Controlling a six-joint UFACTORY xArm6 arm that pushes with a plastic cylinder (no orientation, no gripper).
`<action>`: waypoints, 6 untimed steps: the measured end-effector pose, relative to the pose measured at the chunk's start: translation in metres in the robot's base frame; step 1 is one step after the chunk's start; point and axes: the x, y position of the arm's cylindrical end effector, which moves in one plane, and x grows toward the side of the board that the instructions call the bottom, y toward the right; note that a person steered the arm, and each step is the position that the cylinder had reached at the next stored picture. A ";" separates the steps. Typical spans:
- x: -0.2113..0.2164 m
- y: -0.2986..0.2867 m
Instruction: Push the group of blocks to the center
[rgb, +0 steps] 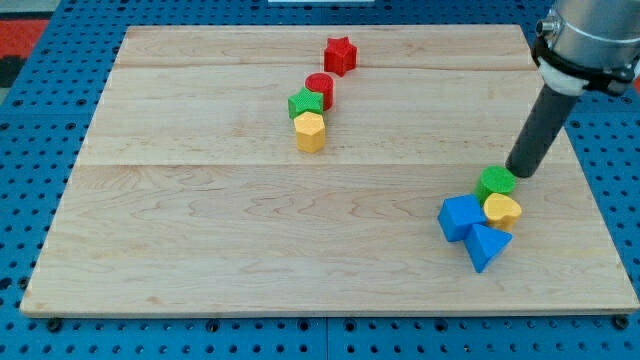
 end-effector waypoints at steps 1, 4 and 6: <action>-0.035 0.000; -0.050 -0.066; -0.057 -0.066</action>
